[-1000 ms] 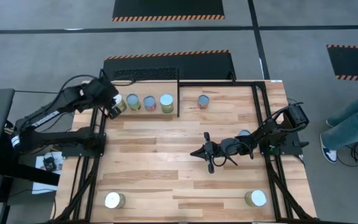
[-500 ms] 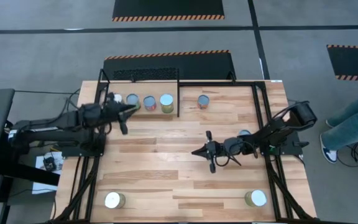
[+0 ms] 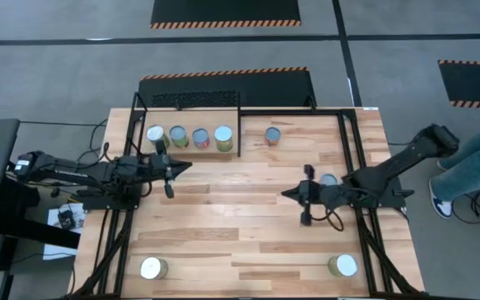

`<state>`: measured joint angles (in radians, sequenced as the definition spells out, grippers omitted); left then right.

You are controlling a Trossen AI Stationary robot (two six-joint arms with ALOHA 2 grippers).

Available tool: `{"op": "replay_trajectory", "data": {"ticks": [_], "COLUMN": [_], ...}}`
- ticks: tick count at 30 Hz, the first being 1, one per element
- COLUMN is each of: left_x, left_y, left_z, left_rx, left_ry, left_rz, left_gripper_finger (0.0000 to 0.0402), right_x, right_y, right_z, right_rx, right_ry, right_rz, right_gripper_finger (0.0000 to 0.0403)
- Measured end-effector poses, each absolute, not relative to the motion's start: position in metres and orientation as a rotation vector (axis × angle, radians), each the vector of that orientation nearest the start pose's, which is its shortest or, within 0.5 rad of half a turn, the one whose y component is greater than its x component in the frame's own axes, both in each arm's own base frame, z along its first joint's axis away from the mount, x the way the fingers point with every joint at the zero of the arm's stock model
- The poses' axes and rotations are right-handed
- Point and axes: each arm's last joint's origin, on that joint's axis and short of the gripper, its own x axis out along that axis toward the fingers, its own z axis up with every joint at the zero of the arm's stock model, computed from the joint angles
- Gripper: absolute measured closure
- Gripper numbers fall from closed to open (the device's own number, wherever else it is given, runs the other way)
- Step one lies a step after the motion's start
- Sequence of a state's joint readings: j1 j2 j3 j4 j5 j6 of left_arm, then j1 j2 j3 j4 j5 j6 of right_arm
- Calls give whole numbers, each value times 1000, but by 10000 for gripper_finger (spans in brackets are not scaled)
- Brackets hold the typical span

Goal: Pick and place cans onto a shelf
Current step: Put the canned mixed fruits on the shelf

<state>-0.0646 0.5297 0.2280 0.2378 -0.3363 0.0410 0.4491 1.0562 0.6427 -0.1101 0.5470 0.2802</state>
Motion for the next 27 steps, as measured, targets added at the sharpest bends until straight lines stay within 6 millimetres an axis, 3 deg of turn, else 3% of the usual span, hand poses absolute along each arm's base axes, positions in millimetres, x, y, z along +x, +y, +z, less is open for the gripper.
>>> {"op": "replay_trajectory", "data": {"ticks": [6, 10, 17, 27], "left_x": [139, 139, 139, 139], "left_y": [0, 0, 0, 0], "left_z": [213, 213, 211, 208], "left_rx": [48, 60, 49, 40], "left_ry": [77, 79, 104, 131], "left_rz": [266, 266, 257, 254], "left_gripper_finger": [401, 401, 401, 401], "right_x": [179, 161, 133, 152], "right_y": [86, 82, 66, 64], "right_z": [275, 275, 260, 242], "right_rx": [96, 175, 415, 378], "right_ry": [626, 784, 1048, 1194], "right_rz": [-223, -326, -652, -748], "right_gripper_finger": [385, 374, 331, 245]}}
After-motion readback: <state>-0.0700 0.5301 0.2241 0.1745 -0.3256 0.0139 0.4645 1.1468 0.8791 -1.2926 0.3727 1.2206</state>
